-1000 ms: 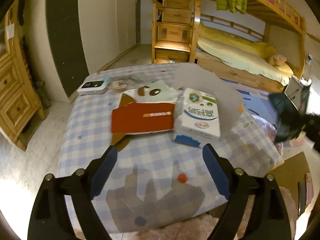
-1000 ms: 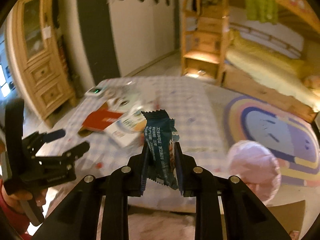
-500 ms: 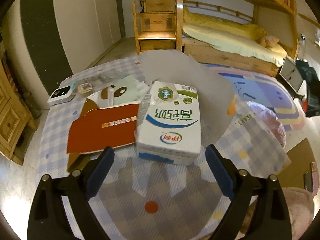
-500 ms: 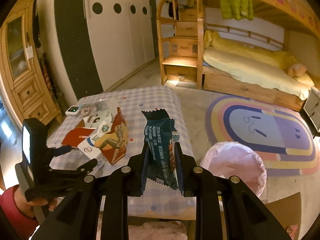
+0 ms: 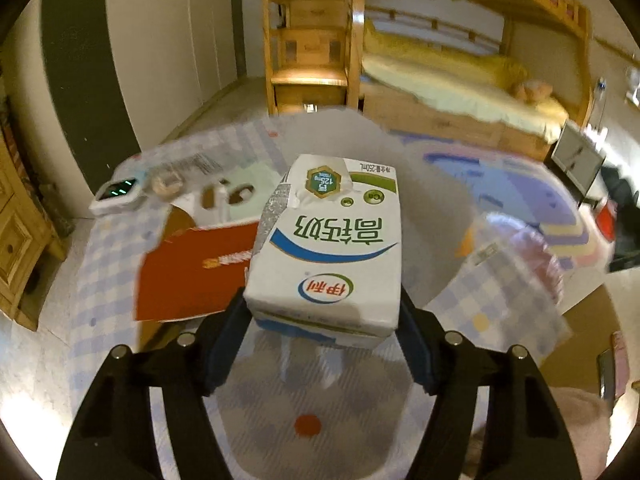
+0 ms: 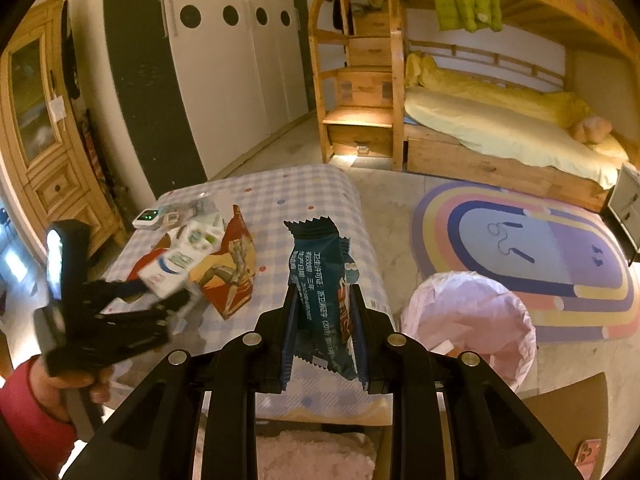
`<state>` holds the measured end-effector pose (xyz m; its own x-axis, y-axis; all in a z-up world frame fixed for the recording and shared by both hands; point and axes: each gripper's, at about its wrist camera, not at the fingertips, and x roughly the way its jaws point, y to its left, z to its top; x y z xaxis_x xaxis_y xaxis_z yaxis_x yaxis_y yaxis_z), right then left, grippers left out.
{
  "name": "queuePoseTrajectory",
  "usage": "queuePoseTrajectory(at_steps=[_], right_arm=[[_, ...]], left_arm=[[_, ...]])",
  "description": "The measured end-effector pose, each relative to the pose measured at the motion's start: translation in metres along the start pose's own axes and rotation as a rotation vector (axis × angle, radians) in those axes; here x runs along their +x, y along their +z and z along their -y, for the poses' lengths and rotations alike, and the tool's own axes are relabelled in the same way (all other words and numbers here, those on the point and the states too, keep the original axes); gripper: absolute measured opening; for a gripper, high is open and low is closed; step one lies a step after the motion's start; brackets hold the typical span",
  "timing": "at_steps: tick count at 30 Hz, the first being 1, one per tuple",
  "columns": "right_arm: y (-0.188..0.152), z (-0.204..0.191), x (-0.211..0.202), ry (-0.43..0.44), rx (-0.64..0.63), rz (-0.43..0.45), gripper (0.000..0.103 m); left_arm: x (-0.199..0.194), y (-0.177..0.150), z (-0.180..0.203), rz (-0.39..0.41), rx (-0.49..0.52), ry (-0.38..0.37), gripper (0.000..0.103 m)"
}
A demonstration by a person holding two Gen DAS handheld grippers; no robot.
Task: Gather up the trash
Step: 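Carry wrapper and carton to the wastebasket and open both grippers over it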
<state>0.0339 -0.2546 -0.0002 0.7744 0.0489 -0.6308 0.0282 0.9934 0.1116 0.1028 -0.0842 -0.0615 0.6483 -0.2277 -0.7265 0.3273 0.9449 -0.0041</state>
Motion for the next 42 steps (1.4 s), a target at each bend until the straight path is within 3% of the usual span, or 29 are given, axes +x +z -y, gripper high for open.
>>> queuePoseTrajectory(at_steps=[9,17,31,42], right_arm=[[-0.005,0.001,-0.002,0.019,0.015,0.004,0.025],[-0.012,0.020,-0.003,-0.003,0.049,0.003,0.025],[-0.025,0.116,-0.018,-0.150,0.177,0.026,0.025],[-0.031,0.179,0.018,-0.246,0.264,0.002,0.025]], left_arm=[[-0.072,-0.018,-0.040,0.099,-0.112,0.040,0.067],[-0.087,-0.005,0.003,0.156,-0.060,-0.058,0.067],[-0.037,0.047,0.148,0.142,0.171,-0.278,0.068],[0.043,0.075,0.229,0.093,0.252,-0.349,0.068]])
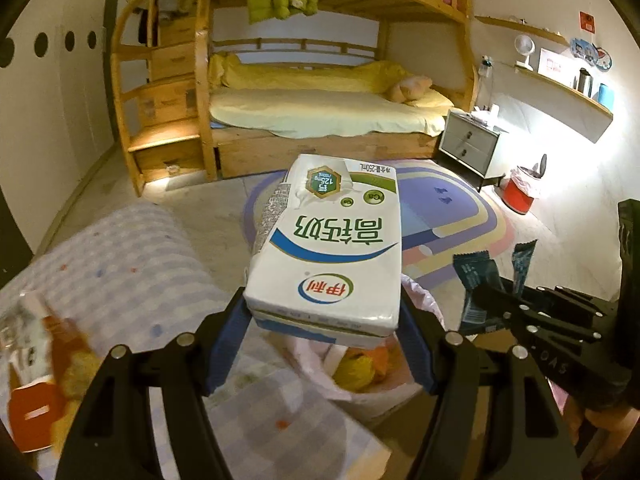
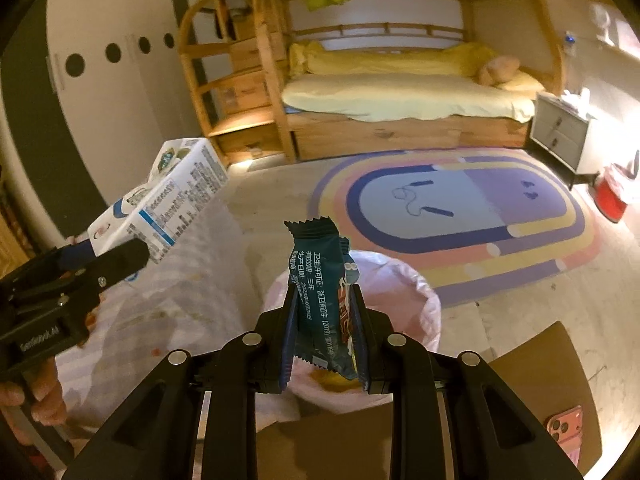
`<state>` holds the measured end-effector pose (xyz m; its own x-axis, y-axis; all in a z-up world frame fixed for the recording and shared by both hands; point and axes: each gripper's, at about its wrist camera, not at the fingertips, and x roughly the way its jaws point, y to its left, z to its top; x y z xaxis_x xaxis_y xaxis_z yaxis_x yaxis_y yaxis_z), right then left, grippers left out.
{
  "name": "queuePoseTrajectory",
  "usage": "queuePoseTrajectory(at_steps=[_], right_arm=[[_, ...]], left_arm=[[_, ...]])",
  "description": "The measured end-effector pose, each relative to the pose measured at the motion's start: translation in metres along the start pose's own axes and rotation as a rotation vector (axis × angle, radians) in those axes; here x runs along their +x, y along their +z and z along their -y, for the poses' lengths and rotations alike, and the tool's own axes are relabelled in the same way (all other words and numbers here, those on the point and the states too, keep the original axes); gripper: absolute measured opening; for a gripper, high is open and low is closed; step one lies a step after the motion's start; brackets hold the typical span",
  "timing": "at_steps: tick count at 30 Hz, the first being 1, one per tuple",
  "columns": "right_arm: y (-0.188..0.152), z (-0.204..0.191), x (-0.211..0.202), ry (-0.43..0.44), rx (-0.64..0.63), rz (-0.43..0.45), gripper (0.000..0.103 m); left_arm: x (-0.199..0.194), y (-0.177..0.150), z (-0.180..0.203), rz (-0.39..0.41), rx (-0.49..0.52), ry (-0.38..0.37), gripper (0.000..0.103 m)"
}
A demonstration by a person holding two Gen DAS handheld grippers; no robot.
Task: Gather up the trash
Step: 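Carry wrapper and carton to the wastebasket and open both grippers over it, then return both tools over the table toward the red cardboard sleeve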
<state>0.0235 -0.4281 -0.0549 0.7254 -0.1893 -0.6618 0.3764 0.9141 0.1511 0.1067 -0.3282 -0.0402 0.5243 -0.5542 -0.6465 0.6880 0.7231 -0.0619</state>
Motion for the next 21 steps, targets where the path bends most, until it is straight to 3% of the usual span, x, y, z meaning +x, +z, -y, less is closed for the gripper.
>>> queuePoseTrajectory(at_steps=[9,11,12,13,15,21], right_arm=[[-0.003,0.025,0.047,-0.015,0.041,-0.053,0.027],[-0.004,0.030,0.056,-0.014,0.053,-0.055,0.028],[-0.004,0.031,0.060,-0.017,0.053,-0.057,0.030],[-0.004,0.033,0.067,-0.025,0.055,-0.071,0.040],[-0.005,0.033,0.072,-0.027,0.063,-0.090,0.050],[-0.006,0.026,0.047,-0.008,0.086,-0.071,0.050]], left_arm=[[0.049,0.006,0.014,-0.042,0.000,-0.048,0.069],[0.050,0.007,0.010,-0.051,-0.016,-0.069,0.077],[0.050,0.007,0.007,-0.050,-0.025,-0.070,0.078],[0.049,0.008,0.006,-0.048,-0.032,-0.061,0.078],[0.041,0.008,-0.002,-0.044,-0.047,-0.047,0.079],[0.003,0.004,-0.021,-0.021,-0.086,0.010,0.079]])
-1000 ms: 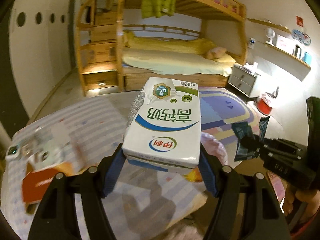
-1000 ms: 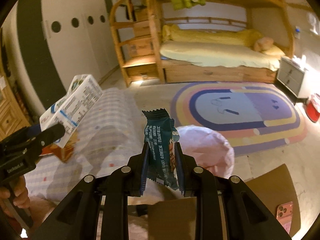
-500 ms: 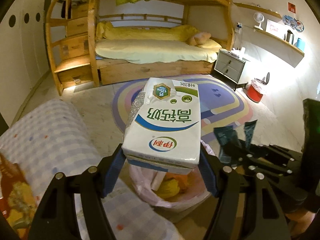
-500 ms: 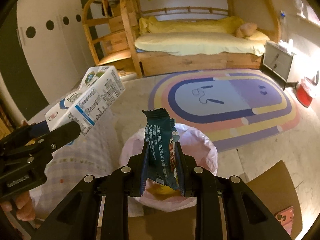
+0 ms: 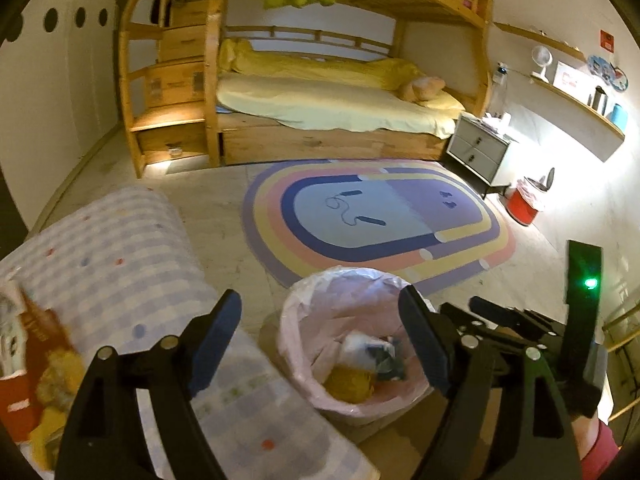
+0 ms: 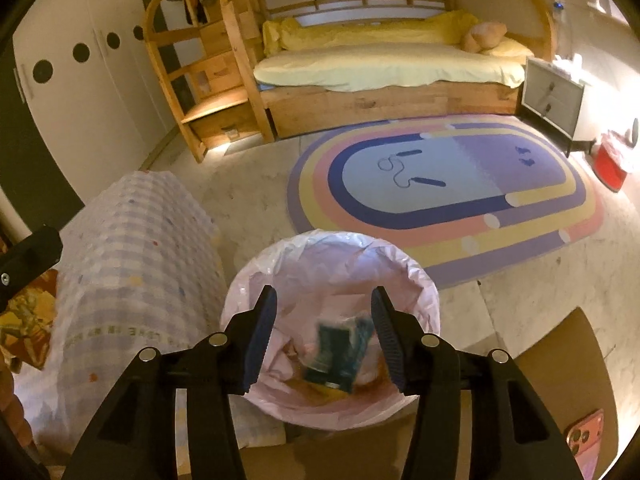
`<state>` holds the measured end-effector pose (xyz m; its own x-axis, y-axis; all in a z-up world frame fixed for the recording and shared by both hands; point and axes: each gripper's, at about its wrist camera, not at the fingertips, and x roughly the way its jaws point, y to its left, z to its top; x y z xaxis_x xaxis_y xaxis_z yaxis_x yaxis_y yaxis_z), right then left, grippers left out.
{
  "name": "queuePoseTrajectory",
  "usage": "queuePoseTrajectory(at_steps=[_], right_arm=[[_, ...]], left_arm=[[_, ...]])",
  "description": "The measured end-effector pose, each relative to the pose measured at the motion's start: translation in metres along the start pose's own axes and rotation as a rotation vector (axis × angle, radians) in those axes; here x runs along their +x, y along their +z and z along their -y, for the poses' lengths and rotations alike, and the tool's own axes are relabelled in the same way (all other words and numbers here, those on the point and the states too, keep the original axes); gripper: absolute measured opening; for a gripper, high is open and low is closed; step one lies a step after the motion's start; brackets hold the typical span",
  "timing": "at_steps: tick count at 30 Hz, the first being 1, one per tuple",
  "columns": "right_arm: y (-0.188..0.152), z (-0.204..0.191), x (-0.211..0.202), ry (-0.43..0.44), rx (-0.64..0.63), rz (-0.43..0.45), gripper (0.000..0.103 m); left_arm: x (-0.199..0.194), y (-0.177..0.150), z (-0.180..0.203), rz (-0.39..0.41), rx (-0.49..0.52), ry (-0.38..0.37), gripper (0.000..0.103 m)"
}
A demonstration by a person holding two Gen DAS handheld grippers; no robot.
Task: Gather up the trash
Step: 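Return both tools over the table toward the red cardboard sleeve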
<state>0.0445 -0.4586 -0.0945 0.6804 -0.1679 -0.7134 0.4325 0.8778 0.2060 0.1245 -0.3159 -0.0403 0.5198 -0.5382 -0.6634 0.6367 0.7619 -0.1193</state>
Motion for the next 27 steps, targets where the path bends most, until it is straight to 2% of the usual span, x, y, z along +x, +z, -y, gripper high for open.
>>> queuePoseTrajectory(at_steps=[3,10,15,20,27], right_arm=[[-0.003,-0.007,-0.030,0.016,0.000,0.028,0.050],[-0.008,-0.043,-0.086,0.051,-0.075,0.087,0.050],[-0.015,-0.080,-0.106,0.093,-0.138,0.118,0.050],[-0.022,-0.129,-0.114,0.192,-0.237,0.142,0.050],[-0.035,-0.192,-0.108,0.289,-0.382,0.129,0.050]], left_arm=[[-0.024,-0.007,-0.003,0.011,-0.018,-0.003,0.079],[-0.077,-0.026,-0.014,0.052,-0.023,0.042,0.079],[-0.115,-0.042,-0.038,0.091,-0.033,0.115,0.080],[-0.149,-0.060,-0.070,0.116,-0.074,0.187,0.083],[-0.190,-0.095,-0.145,0.128,-0.212,0.353,0.085]])
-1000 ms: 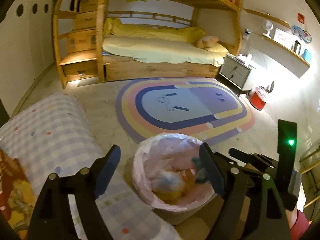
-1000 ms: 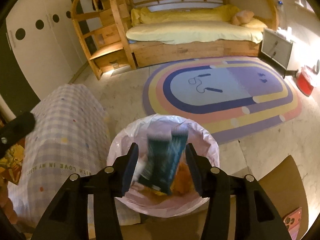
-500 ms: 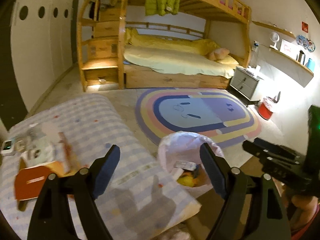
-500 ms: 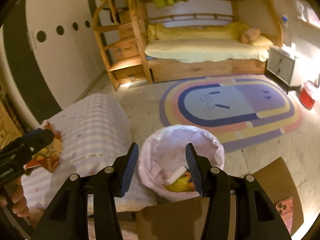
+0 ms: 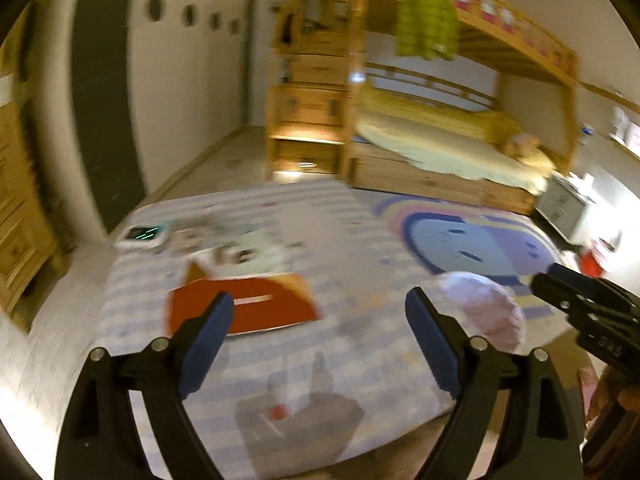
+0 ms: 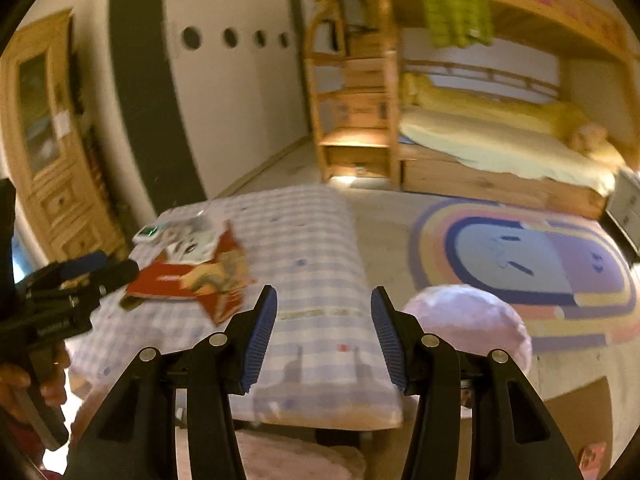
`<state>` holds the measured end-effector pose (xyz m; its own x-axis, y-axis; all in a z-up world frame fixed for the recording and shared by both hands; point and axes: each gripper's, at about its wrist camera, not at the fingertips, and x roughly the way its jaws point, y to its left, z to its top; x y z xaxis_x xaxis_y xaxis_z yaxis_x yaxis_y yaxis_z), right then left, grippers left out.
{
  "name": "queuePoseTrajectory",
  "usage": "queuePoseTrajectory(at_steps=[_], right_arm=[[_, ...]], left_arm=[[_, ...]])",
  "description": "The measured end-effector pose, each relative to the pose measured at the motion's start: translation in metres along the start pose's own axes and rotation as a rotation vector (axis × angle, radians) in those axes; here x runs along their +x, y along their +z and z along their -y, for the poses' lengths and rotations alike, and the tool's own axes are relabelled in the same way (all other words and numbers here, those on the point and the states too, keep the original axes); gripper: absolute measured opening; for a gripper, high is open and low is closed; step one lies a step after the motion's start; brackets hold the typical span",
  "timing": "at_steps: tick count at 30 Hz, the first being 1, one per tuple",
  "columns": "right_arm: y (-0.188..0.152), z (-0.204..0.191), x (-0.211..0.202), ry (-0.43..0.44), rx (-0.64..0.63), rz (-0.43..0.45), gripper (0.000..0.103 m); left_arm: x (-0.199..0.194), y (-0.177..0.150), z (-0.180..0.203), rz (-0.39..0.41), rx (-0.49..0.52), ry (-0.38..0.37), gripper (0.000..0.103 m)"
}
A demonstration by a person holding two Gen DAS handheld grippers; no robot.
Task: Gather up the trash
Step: 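Return both tools over the table toward the red cardboard sleeve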
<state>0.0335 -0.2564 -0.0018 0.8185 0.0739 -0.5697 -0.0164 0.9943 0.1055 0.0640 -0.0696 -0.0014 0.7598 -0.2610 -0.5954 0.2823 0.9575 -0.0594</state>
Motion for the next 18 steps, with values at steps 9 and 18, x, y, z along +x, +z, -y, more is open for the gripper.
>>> queuePoseTrajectory(at_steps=[9,18], right_arm=[[0.014,-0.055,0.025,0.065,-0.092,-0.025,0.050],[0.016,-0.088,0.061,0.065,-0.132,-0.082,0.049]], left_arm=[[-0.002,-0.010,-0.082,-0.019,-0.143,0.211,0.085],[0.009,-0.023,-0.110,-0.089,-0.190,0.247,0.080]])
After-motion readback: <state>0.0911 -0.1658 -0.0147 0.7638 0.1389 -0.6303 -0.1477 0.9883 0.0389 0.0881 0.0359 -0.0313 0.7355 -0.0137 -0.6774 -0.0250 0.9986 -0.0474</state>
